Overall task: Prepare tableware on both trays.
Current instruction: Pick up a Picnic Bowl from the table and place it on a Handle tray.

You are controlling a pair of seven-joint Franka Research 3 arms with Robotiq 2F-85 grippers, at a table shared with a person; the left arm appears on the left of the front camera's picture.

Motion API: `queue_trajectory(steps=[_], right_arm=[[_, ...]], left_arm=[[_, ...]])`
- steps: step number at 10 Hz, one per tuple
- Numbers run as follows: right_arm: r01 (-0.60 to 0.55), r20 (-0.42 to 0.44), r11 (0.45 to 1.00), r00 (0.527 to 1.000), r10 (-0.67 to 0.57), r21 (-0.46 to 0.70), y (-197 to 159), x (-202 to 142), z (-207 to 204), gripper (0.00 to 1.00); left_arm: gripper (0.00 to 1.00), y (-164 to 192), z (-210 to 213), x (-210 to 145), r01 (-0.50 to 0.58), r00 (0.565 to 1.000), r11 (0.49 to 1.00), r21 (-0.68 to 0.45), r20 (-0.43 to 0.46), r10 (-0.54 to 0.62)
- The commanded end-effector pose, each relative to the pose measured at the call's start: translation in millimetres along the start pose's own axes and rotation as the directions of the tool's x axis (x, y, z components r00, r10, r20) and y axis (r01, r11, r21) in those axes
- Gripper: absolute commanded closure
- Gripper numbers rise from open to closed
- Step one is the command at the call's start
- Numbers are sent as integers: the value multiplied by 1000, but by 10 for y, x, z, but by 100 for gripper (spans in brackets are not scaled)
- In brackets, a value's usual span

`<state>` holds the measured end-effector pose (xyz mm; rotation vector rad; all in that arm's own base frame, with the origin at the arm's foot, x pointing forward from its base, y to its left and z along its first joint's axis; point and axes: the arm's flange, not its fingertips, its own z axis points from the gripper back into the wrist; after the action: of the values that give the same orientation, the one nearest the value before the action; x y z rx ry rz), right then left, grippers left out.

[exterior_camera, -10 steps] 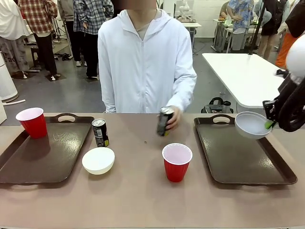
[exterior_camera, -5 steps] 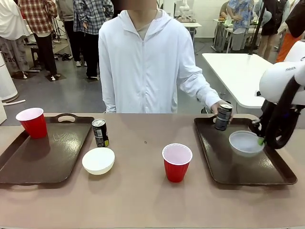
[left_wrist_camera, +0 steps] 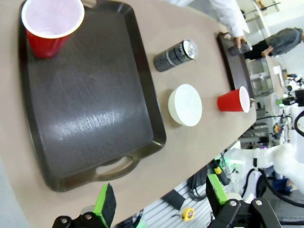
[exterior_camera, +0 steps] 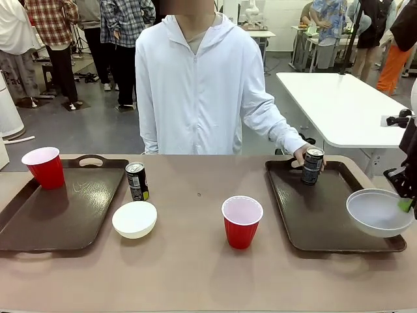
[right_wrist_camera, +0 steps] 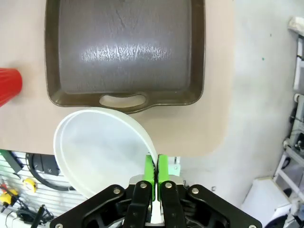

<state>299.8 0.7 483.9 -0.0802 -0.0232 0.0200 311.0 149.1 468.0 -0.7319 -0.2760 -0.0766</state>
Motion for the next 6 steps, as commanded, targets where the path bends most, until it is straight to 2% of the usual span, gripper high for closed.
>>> queue_trajectory(steps=[1, 3, 5, 6], right_arm=[[-23, -29, 1000, 999, 24, 4, 8, 177, -194, 96], [-15, -23, 1000, 1000, 15, 18, 14, 259, -206, 96], [-8, 102, 997, 995, 0, 81, -10, 677, -344, 96], [20, 132, 993, 991, -36, 119, -25, 901, -449, 96]], left_arm=[[0, 3, 11, -3, -7, 1000, 1000, -8, 5, 7], [0, 3, 11, -3, -7, 1000, 1000, -8, 5, 7], [0, 3, 11, -3, -7, 1000, 1000, -8, 5, 7], [0, 3, 11, -3, -7, 1000, 1000, -8, 5, 7]])
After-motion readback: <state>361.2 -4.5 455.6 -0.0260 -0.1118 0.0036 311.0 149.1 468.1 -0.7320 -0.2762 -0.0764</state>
